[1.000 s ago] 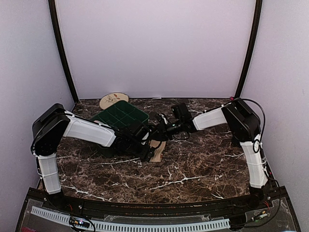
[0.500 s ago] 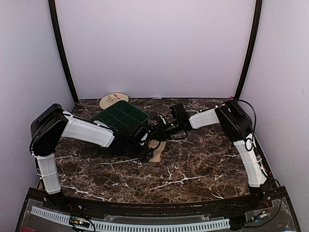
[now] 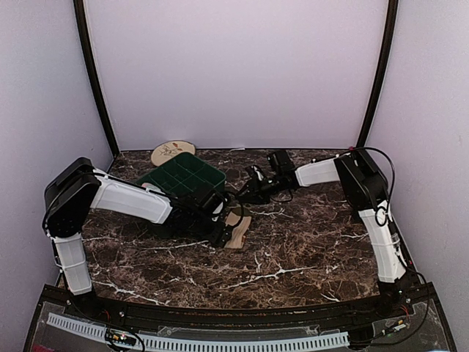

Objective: Roll the socks
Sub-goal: Smooth out the sock at the center of the board, then roll the sock at the center of the board.

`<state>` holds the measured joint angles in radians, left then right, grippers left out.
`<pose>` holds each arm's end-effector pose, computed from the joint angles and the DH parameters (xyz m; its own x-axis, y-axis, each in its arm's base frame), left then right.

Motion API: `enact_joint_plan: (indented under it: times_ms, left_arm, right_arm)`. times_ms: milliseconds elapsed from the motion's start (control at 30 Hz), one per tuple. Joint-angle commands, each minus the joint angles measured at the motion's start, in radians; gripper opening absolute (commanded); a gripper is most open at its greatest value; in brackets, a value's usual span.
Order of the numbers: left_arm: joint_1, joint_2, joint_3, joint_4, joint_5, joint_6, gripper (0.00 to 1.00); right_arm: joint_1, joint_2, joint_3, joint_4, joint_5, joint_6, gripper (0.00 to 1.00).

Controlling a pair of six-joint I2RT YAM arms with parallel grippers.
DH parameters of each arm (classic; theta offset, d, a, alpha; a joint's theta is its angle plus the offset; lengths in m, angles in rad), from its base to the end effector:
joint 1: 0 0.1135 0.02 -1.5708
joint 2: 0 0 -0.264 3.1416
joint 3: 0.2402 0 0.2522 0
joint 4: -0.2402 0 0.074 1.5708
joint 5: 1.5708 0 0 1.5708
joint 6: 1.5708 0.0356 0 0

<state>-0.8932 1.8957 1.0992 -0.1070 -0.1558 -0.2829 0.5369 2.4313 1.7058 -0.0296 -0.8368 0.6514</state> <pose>0.2463 -0.2973 0.1448 -0.6709 0.3939 -0.6283 0.5438 0.8374 -0.0557 0.4286 0.2859 0.1009 -0.9578 -0.0974 -0.2706 -0.2849 0.4504 0.8462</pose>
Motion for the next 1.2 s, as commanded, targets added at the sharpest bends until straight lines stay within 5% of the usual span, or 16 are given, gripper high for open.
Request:
enact_joint_plan:
  times_ms: [0,300,467,733,1167]
  left_arm:
    - [-0.006,-0.073,0.023,-0.039,0.011,0.009,0.95]
    - [-0.005,-0.205,0.057,-0.059,-0.004,0.000,0.97]
    - [-0.003,-0.310,0.018,-0.080,-0.060,0.005,0.98]
    - [0.024,-0.510,-0.173,-0.087,-0.110,0.042,0.98]
    - [0.062,-0.782,-0.382,-0.135,-0.156,-0.025,0.98]
  right_arm:
    - [0.007,-0.159,-0.074,-0.077,0.116,-0.115,0.28]
    - [0.043,-0.538,-0.443,-0.183,0.460,-0.318,0.36]
    - [0.196,-0.659,-0.518,-0.275,0.714,-0.409,0.37]
    - [0.483,-0.625,-0.445,-0.408,1.087,-0.568,0.38]
    - [0.660,-0.426,-0.300,-0.508,1.282,-0.764,0.40]
